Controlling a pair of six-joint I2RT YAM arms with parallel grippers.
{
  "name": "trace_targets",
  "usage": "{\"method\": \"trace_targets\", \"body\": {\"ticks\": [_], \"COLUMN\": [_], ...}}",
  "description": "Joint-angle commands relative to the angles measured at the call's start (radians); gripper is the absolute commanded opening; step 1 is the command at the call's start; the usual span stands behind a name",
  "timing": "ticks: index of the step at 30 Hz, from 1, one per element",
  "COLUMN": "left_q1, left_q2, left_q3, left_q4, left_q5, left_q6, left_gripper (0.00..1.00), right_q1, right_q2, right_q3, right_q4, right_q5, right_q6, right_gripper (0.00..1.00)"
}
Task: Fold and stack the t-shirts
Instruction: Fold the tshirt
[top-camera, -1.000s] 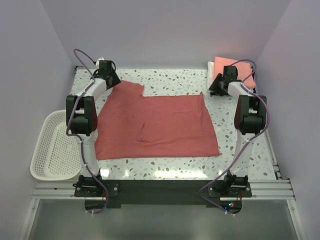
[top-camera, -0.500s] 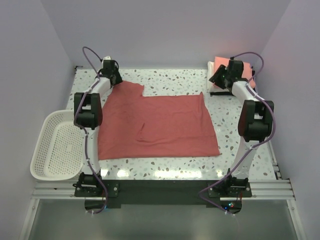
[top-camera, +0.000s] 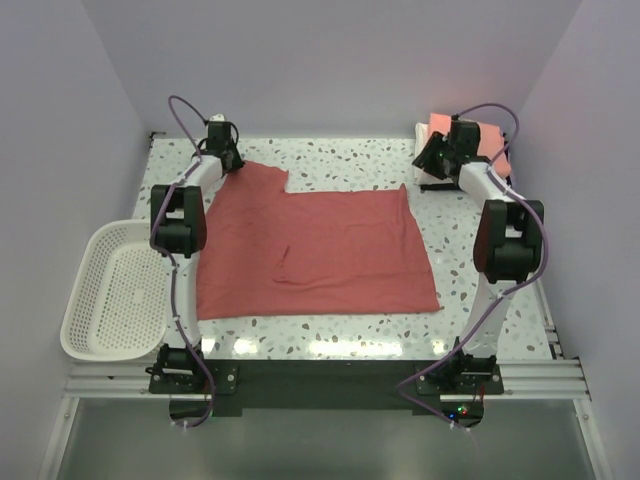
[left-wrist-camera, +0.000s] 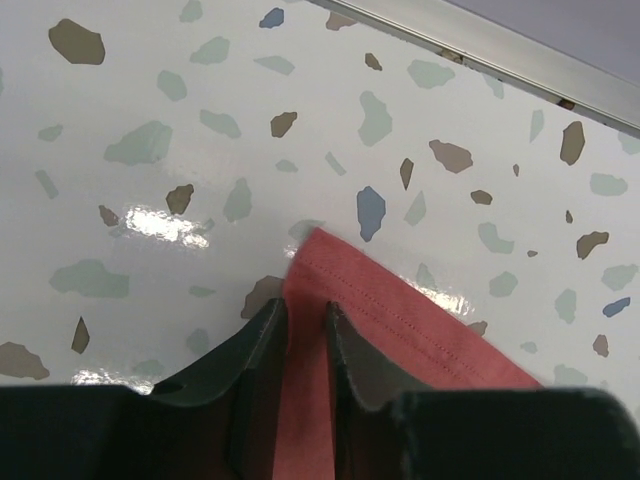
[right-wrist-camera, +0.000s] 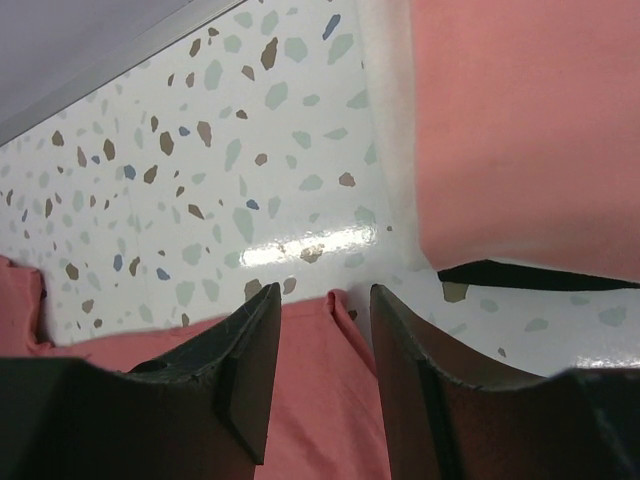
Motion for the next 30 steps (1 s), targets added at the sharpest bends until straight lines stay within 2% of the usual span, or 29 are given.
{"method": "trace_targets", "body": {"ticks": [1, 2, 3, 4, 11, 25, 30], "left_q1": [0.001, 0.001, 0.001, -0.001, 0.002, 0.010, 0.011], "left_q2": [0.017, 0.011, 0.007, 0.001, -0.078, -0.137, -0.151], "left_q3": [0.037, 0.036, 0.028, 0.025, -0.030, -0.090, -0.091], "left_q4": [0.006, 0.010, 0.018, 0.026, 0.104, 0.155, 0.159], "left_q5": [0.051, 0.055, 0.069, 0.072, 0.098, 0.135, 0.137], "left_q6": [0.013, 0.011, 0.011, 0.011, 0.010, 0.007, 0.007], "left_gripper": [0.24, 0.23, 0.16, 0.13, 0.00, 0.00, 0.00], "right_q1": [0.010, 0.036, 0.041, 0.043, 0.049, 0.083, 0.086], "right_q2": [0.023, 0.028, 0.040, 0.049, 0.121, 0.217, 0.217], "right_q3": [0.056, 0.064, 0.081, 0.090, 0.171, 0.228, 0.220], "right_q4": [-0.036, -0.043, -0.066, -0.075, -0.174, -0.203, -0.203], "right_q5": [0.019, 0.020, 0.025, 0.025, 0.031, 0.024, 0.040], "right_q6": [-0.057, -0.074, -0.082, -0.091, -0.200, -0.209, -0.206], "right_gripper": [0.45, 0.45, 0.45, 0.45, 0.45, 0.44, 0.38]}}
